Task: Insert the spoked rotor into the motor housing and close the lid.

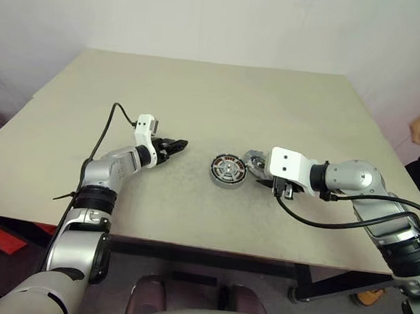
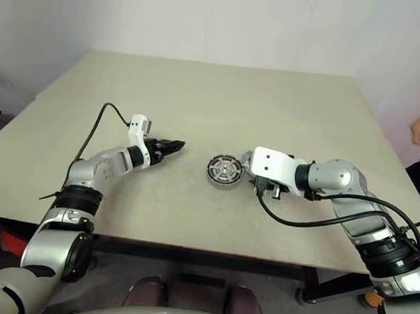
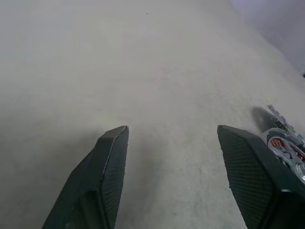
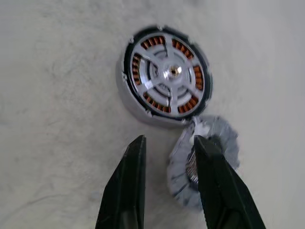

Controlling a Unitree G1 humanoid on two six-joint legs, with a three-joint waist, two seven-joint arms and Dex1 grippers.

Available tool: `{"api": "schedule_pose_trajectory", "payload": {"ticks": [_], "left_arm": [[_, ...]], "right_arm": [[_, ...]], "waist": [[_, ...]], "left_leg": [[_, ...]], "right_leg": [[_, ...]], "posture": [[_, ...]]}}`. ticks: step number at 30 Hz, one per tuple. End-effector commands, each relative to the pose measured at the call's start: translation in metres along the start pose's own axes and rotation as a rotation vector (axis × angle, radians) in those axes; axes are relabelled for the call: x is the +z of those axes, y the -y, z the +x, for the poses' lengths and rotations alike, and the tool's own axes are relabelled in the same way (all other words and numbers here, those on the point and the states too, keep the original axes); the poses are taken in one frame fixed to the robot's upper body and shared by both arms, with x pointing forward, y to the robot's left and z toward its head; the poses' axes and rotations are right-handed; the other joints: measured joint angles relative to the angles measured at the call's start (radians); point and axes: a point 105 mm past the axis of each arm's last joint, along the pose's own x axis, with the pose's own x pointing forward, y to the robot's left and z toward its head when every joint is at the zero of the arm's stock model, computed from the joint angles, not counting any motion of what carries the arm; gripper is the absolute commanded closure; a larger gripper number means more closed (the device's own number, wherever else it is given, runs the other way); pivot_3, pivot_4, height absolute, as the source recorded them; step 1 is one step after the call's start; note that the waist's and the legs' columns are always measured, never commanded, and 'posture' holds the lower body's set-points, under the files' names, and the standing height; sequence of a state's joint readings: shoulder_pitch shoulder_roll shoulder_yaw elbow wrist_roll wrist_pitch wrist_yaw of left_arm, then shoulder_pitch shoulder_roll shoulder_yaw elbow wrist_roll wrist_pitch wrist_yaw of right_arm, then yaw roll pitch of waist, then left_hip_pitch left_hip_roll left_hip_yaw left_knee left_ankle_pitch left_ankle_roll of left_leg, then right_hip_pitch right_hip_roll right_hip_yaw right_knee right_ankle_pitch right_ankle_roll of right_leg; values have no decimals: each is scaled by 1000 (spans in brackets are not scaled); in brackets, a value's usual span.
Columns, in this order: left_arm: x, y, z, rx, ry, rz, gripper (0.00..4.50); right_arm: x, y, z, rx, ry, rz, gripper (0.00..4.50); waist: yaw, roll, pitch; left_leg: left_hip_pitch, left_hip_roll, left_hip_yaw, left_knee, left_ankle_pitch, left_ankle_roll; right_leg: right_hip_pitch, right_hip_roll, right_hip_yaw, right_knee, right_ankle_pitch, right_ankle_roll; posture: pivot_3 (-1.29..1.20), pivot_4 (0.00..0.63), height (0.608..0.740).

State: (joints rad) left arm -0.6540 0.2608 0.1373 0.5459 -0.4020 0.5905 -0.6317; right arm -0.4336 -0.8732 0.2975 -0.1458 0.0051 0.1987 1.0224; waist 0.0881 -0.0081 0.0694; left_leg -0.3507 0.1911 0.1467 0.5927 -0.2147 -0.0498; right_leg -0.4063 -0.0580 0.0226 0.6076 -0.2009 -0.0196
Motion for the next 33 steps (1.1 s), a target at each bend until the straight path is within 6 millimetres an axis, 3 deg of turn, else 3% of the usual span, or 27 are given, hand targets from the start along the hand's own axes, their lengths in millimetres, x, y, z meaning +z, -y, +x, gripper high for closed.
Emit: {"api": "schedule_pose_trajectory", "payload": {"ticks": [1, 8, 14, 33], "left_arm": [[10, 2, -2, -6, 38, 40, 1363], [6, 1, -5, 8, 36, 39, 1363], [6, -3, -8, 23, 37, 36, 1363], [7, -3, -7, 20, 25, 50, 1363]], "right_arm": [[8, 4, 3, 40, 8, -134, 2891], [-3, 5, 19, 144, -39, -267, 2891], [2, 15, 18, 123, -19, -270, 2891], [6, 19, 18, 84, -14, -264, 2891]], "waist": [[4, 0, 0], [6, 0, 0], [5, 0, 0], [6, 0, 0]], "left_leg": [[0, 0, 0, 1, -1, 1], [-1, 0, 0, 5, -5, 9], [-1, 0, 0, 5, -5, 9], [-1, 1, 0, 5, -5, 9]], "right_leg": [[0, 0, 0, 0, 0, 0], [0, -1, -1, 0, 0, 0], [0, -1, -1, 0, 0, 0], [0, -1, -1, 0, 0, -1]], "posture": [[0, 0, 740], [0, 0, 740], [0, 0, 740], [0, 0, 740]]}}
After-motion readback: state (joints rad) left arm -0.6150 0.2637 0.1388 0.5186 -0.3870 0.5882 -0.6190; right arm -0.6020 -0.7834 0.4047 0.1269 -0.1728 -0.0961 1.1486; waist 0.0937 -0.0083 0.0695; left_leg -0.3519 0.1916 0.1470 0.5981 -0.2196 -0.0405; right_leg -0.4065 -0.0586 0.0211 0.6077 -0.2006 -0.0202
